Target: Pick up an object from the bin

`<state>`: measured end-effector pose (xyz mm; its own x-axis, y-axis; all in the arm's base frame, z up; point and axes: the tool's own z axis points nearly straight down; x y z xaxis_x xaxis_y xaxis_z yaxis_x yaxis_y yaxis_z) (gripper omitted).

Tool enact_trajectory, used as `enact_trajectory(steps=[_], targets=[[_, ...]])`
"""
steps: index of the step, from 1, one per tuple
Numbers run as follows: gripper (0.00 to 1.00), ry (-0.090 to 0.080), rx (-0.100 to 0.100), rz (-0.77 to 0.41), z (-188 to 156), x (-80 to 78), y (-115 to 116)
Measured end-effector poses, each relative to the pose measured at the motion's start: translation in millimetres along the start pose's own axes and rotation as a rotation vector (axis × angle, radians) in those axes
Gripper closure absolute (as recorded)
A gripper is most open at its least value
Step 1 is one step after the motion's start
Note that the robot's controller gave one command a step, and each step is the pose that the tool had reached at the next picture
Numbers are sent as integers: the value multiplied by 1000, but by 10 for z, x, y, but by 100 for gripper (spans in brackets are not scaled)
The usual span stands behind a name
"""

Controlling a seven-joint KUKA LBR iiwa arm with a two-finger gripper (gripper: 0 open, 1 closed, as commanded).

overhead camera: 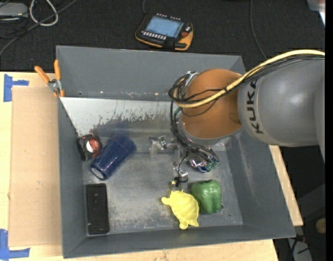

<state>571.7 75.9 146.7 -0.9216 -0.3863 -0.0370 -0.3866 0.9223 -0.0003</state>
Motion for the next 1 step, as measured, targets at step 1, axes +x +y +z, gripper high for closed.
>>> enact_trajectory(steps=[1], targets=[[0, 17, 4, 172, 696, 679, 53]])
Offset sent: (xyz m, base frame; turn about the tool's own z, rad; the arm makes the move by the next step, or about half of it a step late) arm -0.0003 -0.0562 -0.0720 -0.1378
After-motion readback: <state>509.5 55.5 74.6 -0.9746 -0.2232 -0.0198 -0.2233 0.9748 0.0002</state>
